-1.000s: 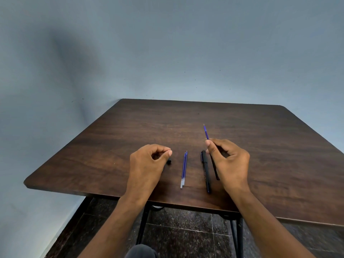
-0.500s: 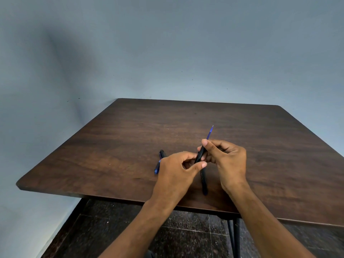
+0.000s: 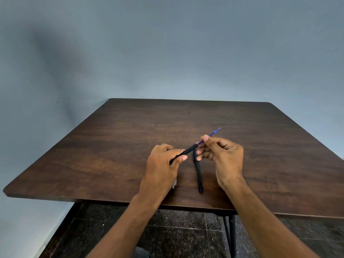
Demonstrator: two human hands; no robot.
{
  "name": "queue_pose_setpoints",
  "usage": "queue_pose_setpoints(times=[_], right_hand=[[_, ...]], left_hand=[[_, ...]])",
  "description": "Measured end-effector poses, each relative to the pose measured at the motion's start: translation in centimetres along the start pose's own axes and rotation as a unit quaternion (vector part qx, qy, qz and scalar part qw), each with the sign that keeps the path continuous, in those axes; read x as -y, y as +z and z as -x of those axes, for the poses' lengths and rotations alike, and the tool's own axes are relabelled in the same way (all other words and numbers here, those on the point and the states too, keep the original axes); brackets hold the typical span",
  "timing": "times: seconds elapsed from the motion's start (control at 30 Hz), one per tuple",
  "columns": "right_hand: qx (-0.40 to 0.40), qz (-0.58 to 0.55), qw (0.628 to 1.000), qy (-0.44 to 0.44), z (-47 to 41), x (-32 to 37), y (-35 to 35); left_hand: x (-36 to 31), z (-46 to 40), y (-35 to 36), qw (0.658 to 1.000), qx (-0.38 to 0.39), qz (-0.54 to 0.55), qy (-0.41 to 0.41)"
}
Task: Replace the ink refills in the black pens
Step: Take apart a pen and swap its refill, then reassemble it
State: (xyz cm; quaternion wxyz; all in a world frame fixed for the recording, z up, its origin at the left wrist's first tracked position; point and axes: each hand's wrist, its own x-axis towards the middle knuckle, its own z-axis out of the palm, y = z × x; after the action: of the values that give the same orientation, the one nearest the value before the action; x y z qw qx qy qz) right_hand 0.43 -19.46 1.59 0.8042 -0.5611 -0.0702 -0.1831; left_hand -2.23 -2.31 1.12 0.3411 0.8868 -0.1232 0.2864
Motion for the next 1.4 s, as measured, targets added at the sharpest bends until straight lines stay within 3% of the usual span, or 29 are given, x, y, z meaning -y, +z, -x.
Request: queue_pose_setpoints(times=[0.6,0.73,0.83,0.9,0.97,1.07,1.4], right_hand=[[-0.115,0.000,0.993,0.002,-0.8,0.1,-1.3],[-0.122,0.076,0.989,0.047,-0.9,1.6,-2.0],[-0.088,0.272,0.956,0.068,-1.2,2.9,-3.2],[-0.063,0.443,0.893,0.057,-1.2,3.9,-4.3],[-0.052,0.537,0.840,0.059,-0.9,4.5,-5.4],[-0.064,0.583,0.807,0.074,-0.2,4.8,-6.7],[-0.077,0.581,0.805,0.096,-0.1,5.4,-7.8]], left_hand=[[1.0,0.4,-0.2,1.000,-0.002,0.011,-0.008],[1.1,0.3,0.0,1.000,0.000,0.009,-0.009],[1.3,0.2,0.1,1.000,0.004,0.008,-0.003],[1.4,0.2,0.1,1.000,-0.001,0.019,-0.005],[1.4,0.2,0.1,1.000,-0.004,0.029,-0.009],[1.5,0.1,0.0,0.999,0.004,0.047,-0.016],[1.6,0.2,0.0,0.997,0.017,0.055,-0.044]])
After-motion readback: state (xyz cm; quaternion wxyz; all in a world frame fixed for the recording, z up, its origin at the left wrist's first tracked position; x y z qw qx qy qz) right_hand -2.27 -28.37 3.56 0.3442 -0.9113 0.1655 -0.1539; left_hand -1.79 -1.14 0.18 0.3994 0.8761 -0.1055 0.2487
